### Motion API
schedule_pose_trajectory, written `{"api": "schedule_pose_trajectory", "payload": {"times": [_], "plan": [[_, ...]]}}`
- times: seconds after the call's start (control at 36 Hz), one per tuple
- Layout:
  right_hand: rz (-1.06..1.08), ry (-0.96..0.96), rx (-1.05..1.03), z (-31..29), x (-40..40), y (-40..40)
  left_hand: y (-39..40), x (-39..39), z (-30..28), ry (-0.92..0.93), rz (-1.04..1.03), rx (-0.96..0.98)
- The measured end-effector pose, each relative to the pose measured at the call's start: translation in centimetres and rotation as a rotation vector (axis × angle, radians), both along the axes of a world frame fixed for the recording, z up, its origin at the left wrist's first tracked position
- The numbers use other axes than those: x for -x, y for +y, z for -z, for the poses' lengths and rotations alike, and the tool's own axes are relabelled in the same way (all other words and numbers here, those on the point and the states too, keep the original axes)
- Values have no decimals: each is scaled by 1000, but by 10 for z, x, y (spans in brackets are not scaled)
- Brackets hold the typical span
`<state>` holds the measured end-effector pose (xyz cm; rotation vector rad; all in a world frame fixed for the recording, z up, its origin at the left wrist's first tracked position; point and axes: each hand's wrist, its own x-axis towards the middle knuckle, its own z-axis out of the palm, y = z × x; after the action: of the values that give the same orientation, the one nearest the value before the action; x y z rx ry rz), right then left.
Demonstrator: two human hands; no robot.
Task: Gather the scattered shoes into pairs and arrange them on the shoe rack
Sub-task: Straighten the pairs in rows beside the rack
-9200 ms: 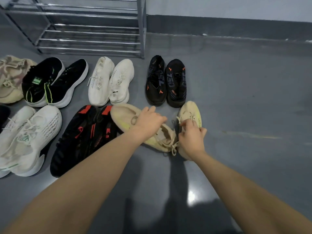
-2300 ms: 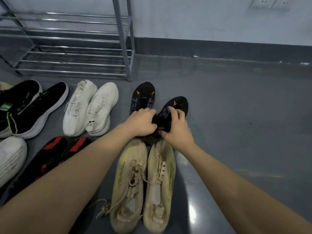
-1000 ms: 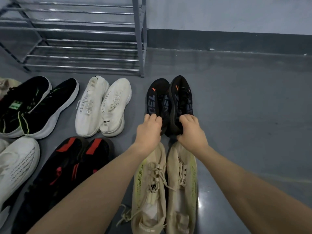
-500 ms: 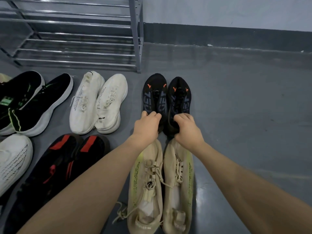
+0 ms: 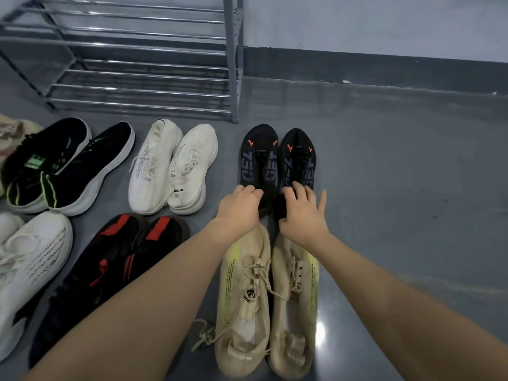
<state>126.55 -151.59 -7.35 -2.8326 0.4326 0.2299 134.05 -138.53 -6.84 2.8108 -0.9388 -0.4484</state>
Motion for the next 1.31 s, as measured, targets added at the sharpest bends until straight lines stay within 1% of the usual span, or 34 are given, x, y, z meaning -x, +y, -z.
{"api": "schedule_pose_trajectory", "payload": {"times": [0.06,0.11,0.22,0.33,0.64,0.75,0.83,0.97,1.11,1.22,1.31], "plan": [[-4,-94,40,-3,2,10,10,5,-6,-16,-13,25],[-18,-162,16,-8,1,19,19,9,-14,-20,-21,50],[-55,-174,-71,-20,2,42,46,18,-31,0,-104,55],[-126,-193,-65,-31,4,65,75,29,-48,30,-229,62],[-433,-105,-198,-65,-6,113,117,42,-111,30,-463,-36],[-473,-26,-255,-79,-3,120,129,41,-128,19,-523,-70],[-412,13,-292,-79,-3,128,144,36,-126,51,-526,-78],[-298,60,-295,-63,-11,158,178,27,-105,72,-484,-102],[-98,203,-267,-47,-8,204,222,28,-75,75,-307,-180],[63,262,-239,-32,-2,231,243,31,-61,38,-200,-137],[181,255,-267,-24,1,255,259,30,-49,13,-83,-124]]}}
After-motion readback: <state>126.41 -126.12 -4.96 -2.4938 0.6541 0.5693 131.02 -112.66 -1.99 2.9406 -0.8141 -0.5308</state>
